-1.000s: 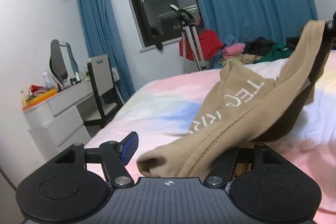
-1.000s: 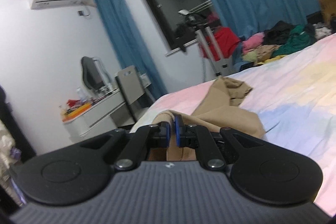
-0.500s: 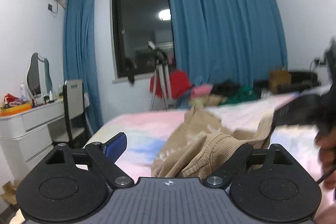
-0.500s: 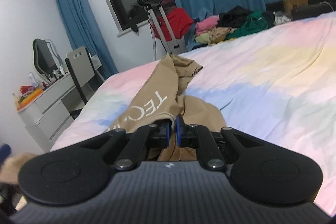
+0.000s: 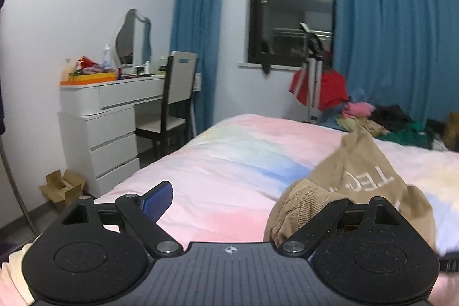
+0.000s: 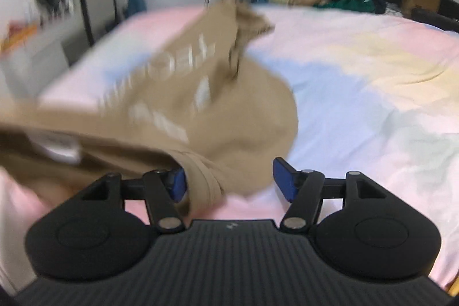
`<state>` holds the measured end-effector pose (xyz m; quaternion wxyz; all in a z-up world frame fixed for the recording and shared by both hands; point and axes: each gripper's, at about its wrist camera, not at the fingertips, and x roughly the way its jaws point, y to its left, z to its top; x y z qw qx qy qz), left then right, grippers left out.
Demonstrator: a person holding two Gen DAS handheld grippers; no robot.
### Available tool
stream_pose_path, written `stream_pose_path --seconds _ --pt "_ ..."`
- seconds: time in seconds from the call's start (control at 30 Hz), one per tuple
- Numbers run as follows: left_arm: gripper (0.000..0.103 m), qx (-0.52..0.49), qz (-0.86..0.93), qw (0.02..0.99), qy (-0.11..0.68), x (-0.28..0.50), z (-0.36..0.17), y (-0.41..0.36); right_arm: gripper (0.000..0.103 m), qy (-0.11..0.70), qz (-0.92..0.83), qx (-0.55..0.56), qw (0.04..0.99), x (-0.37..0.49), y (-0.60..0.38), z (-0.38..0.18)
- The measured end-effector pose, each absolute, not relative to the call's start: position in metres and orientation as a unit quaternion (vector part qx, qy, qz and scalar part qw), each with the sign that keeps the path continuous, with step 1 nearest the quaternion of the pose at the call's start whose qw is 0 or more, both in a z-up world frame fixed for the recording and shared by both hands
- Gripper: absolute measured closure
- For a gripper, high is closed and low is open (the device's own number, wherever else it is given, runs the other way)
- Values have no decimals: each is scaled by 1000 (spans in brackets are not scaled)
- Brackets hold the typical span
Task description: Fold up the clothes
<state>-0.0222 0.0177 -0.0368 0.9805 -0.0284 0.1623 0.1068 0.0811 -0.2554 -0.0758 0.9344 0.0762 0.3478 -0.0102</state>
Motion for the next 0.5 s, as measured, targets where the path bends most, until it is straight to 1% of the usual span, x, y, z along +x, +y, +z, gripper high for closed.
stream_pose_path --seconds 0.03,0.13,0.2,0.33,0.43,0.5 --pt "12 -26 106 981 160 -23 -36 17 39 364 -11 62 929 83 -253 -81" --pt "12 -20 103 983 151 -27 -32 13 40 338 -43 17 940 77 -248 -73" --pt "12 -14 98 985 141 -26 -31 9 40 290 -78 16 954 67 -250 -63" --pt "12 -18 87 991 103 -27 -23 5 40 178 -112 92 973 45 -268 -36" --pt "12 -14 88 995 54 -33 -1 1 39 113 -127 119 978 32 -271 1" --pt "12 -14 87 996 11 -38 27 -1 39 75 -127 122 981 28 -269 35"
